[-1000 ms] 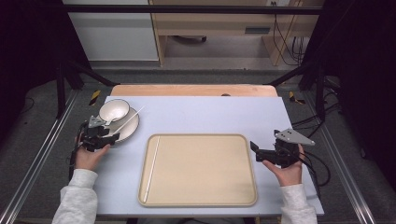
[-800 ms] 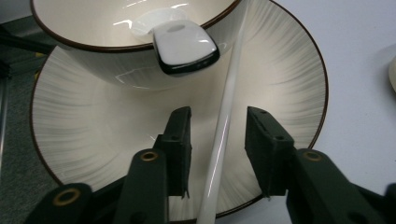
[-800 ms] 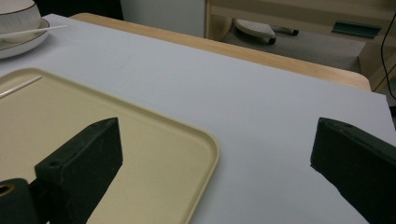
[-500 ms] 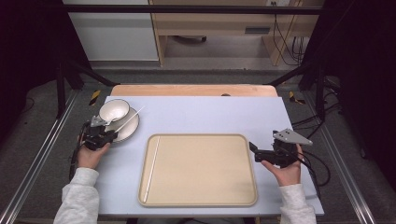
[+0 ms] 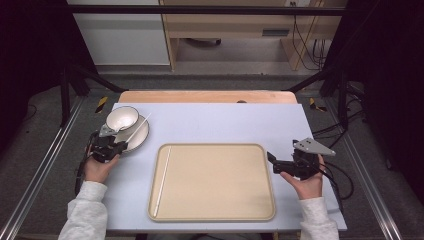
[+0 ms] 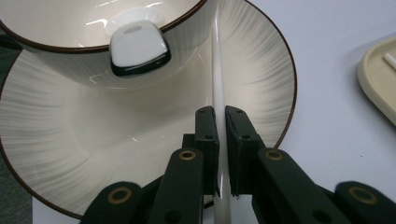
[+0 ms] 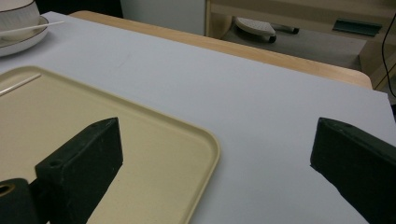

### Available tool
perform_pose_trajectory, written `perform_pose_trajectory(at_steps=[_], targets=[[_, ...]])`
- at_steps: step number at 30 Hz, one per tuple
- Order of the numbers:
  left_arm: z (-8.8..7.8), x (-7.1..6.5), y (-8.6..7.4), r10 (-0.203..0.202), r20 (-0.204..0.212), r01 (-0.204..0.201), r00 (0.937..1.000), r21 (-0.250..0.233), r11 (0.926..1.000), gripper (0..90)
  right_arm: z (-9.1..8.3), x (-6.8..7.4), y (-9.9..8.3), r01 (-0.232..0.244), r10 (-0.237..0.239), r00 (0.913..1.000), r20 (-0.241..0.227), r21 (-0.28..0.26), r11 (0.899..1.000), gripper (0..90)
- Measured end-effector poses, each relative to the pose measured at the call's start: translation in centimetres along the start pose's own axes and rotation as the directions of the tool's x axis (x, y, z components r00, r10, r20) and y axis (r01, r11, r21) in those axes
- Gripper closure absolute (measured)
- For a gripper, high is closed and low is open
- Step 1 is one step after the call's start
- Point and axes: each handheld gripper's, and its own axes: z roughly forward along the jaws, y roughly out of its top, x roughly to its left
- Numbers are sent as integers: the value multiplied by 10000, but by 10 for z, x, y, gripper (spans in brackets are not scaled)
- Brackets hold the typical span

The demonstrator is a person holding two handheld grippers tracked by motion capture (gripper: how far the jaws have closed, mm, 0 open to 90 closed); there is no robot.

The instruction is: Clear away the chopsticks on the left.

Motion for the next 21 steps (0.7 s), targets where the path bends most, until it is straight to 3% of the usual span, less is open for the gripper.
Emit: perform_pose_trajectory(at_steps=[11,21], targets=[[-15,-17,4,-308,-115,303,9995,-482,9984,846,-1,0,0,-13,13,10000,-1,-29,10000,27],[-29,-30,-3,-636,-178,616,9978,-977,9933,846,-1,1,-1,16,-16,10000,-28,-14,10000,27]])
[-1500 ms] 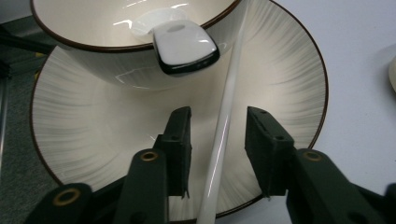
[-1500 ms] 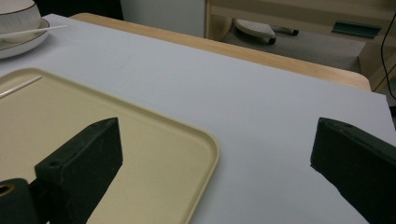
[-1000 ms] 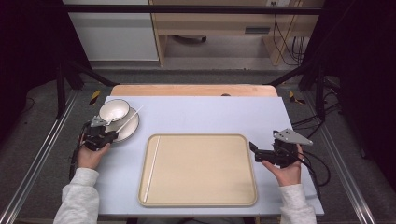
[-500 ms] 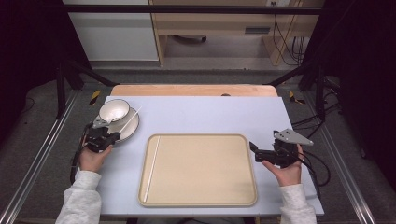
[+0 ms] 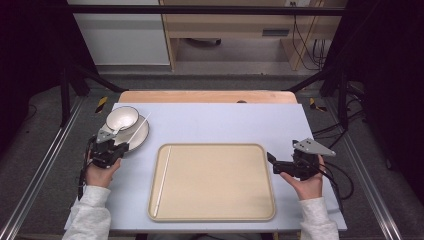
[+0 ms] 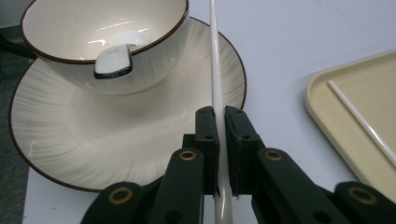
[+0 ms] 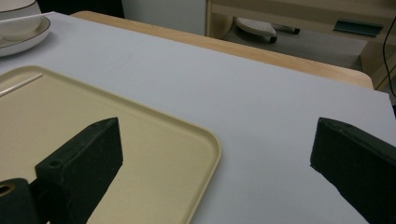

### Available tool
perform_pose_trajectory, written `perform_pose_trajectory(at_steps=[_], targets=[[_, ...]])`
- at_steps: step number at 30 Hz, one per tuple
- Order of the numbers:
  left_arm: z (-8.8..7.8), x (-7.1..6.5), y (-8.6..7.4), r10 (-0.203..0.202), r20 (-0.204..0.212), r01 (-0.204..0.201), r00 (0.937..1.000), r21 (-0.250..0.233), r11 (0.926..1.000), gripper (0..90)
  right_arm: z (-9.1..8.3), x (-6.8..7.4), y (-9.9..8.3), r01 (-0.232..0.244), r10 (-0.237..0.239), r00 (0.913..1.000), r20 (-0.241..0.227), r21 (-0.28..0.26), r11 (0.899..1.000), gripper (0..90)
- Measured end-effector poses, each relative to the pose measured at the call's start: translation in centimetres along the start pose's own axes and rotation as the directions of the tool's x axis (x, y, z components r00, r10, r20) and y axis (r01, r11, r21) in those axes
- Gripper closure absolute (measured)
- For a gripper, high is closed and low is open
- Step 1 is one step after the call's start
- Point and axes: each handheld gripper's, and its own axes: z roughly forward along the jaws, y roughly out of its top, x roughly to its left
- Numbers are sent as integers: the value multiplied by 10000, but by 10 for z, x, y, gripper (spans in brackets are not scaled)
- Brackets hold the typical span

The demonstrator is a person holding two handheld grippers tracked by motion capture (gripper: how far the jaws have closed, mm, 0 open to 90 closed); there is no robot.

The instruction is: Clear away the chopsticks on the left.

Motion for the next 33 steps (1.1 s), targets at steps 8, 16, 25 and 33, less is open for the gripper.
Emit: perform_pose_trajectory(at_steps=[8,16,25,33], targets=[[-14,-20,-2,81,-313,-91,9995,-312,9995,846,-4,-2,1,-25,25,10000,12,-107,9999,27],[-29,-48,-1,94,-699,-141,9975,-666,9977,846,-6,-3,2,-93,94,10000,25,-192,9998,26],[-43,-72,-3,-167,-870,72,9961,-1084,9941,846,-8,-4,2,-147,148,9999,39,-270,9995,26],[-51,-90,-4,-248,-844,132,9961,-1343,9909,847,-12,-6,4,-277,278,9996,26,-478,9985,27]])
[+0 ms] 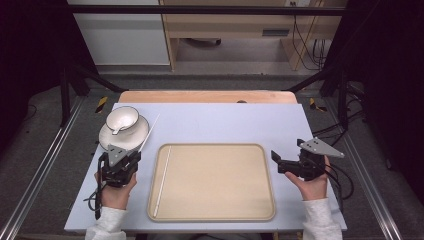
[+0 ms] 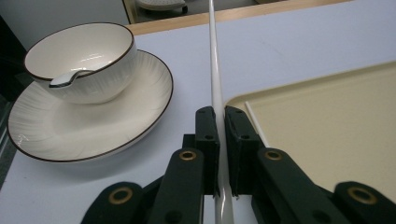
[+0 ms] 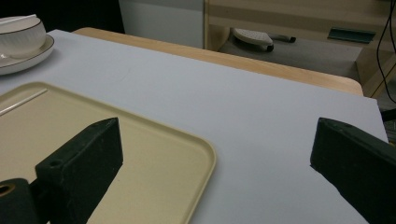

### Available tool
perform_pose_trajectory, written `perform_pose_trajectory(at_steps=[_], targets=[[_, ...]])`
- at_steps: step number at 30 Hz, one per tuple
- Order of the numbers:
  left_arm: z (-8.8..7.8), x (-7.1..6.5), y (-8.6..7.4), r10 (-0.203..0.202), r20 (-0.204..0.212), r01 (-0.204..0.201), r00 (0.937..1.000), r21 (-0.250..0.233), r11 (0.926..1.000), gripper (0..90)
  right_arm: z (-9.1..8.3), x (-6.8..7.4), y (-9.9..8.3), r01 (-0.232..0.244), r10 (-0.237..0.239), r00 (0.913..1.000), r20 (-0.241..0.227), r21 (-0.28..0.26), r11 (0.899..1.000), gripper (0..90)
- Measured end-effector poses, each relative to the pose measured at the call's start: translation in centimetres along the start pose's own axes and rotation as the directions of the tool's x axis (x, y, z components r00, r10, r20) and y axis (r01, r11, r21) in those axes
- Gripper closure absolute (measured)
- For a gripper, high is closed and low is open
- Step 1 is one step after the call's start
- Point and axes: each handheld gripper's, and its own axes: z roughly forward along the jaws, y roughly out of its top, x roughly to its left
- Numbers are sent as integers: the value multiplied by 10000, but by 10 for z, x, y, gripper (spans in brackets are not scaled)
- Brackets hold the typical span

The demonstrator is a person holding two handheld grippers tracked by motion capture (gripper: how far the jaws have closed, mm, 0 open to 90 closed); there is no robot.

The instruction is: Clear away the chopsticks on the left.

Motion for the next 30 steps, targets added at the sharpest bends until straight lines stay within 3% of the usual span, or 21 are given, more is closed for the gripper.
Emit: perform_pose_trajectory(at_steps=[8,13,14,19,24,30], targets=[[-5,-26,0,-320,-12,320,9995,-169,9993,847,-1,1,1,-40,40,10000,-89,-6,10000,28],[-9,-35,-2,-539,-82,537,9985,-249,9982,847,-1,2,1,-47,47,9999,-154,-28,10000,28],[-11,-39,-5,-787,-24,785,9969,-367,9962,847,-1,2,1,-33,33,9998,-217,-8,10000,28],[-12,-47,-14,-891,-172,883,9959,-422,9952,847,0,3,1,-50,49,9997,-232,-15,10000,28],[-15,-56,-30,-1465,-160,1454,9891,-583,9877,846,0,2,1,39,-39,9997,-227,35,10000,29],[-16,-64,-41,-1681,-200,1664,9856,-690,9836,847,0,3,0,26,-25,9997,-245,40,10000,29]])
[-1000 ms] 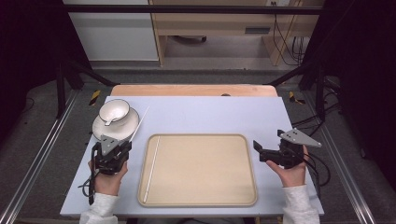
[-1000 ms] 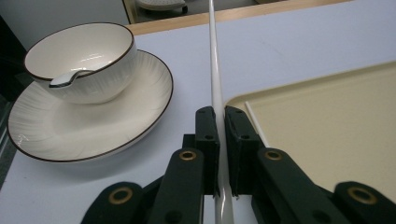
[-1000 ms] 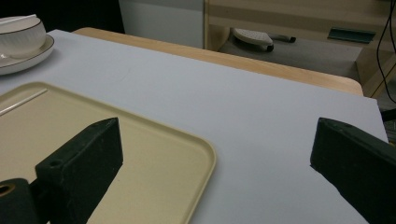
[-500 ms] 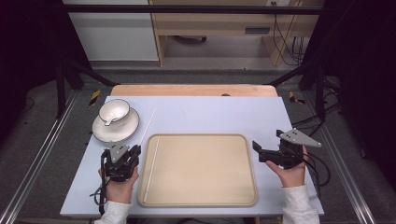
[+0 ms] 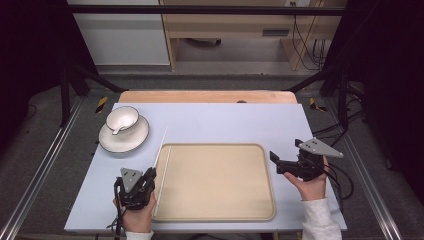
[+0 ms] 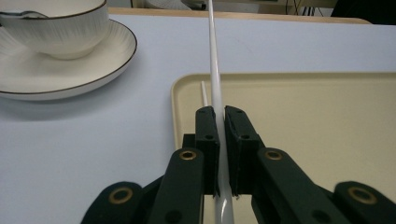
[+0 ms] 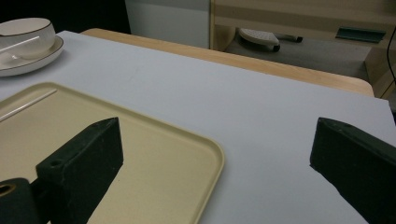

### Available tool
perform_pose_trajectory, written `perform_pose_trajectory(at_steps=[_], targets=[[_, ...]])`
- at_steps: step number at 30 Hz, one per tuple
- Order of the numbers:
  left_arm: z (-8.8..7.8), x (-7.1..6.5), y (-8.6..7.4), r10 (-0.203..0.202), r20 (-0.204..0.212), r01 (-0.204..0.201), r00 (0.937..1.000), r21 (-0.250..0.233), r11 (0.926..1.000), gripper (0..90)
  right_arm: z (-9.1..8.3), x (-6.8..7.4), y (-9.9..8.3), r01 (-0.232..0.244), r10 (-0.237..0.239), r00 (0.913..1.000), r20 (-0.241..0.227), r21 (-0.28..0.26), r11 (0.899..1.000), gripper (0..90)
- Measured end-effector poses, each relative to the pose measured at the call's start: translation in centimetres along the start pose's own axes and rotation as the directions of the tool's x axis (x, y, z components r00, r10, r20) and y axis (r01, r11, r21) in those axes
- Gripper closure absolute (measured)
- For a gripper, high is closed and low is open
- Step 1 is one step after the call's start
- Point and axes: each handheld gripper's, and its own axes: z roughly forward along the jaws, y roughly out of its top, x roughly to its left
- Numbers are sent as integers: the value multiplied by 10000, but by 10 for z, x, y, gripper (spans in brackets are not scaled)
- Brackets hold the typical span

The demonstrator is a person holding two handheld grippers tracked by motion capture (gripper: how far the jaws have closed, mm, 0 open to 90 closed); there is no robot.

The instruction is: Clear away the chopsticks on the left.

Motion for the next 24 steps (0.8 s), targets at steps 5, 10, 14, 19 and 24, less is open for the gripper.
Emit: perform_pose_trajectory(at_steps=[5,10,14,19,24], targets=[[3,-5,-16,-163,106,161,9998,150,9998,846,2,1,-1,-3,3,10000,-14,71,10000,29],[4,-8,-25,-181,124,179,9998,163,9997,847,4,3,-1,3,-3,10000,-35,110,9999,30],[8,-15,-34,-115,166,108,9998,423,9990,847,5,3,-2,53,-52,10000,-17,155,9999,30],[10,-19,-41,-58,199,45,9998,604,9982,847,5,3,-2,65,-65,10000,-37,194,9998,30],[15,-27,-48,116,179,-131,9998,869,9961,846,7,4,-2,98,-97,9999,-46,251,9996,30]])
